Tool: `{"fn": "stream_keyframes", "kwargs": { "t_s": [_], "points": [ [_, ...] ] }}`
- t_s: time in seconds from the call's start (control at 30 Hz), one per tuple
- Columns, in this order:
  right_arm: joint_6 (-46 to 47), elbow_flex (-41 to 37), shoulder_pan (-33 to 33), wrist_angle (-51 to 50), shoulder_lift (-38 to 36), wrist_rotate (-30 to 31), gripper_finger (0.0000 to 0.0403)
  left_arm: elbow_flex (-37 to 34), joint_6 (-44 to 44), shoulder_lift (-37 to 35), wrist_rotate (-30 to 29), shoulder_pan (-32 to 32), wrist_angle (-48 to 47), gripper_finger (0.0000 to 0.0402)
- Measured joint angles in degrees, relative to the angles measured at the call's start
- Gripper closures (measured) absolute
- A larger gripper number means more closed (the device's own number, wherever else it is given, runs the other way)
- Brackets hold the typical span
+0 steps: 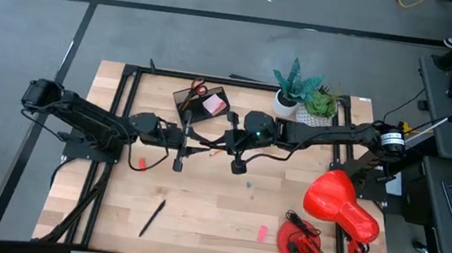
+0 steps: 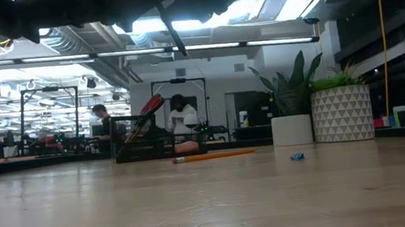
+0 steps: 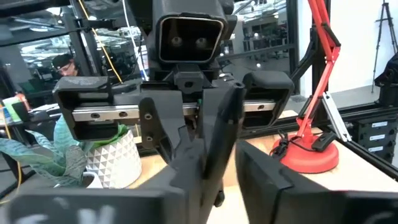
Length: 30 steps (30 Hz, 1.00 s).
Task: Pick and place office supplies into organizer
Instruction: Put the top pen into the desk organizer
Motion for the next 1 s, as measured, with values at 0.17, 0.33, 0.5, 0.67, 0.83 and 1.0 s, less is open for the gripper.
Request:
{"fn": "stream_keyframes", "kwargs": {
  "t_s": [0.17,0.33,0.5,0.67,0.83,1.0],
  "points": [
    [0.03,0.00,0.00,-0.14,0.00,-0.13,0.0383,0.00,2.97,-0.02,-0.28,0.02,0.02,0.0376],
    [0.03,0.00,0.00,-0.11,0.00,-0.02,0.0379,0.00,4.26,-0.04,-0.77,0.00,0.00,0.0376],
    [1.60,0.00,-0.09,-0.04,0.00,0.15,0.0362,0.00,4.27,-0.04,-0.98,0.57,0.02,0.0376],
    [1.82,0.00,-0.17,-0.07,0.00,0.37,0.0345,0.02,4.25,-0.04,-1.05,1.16,-0.22,0.0376],
    [1.73,0.00,-0.15,-0.15,0.00,0.35,0.0340,0.04,4.26,-0.29,-1.18,1.16,-1.64,0.0376],
    [1.83,0.00,-0.09,-0.03,0.00,3.93,0.0339,0.02,4.36,-1.88,-1.66,1.20,-3.96,0.0376]
  ]
}}
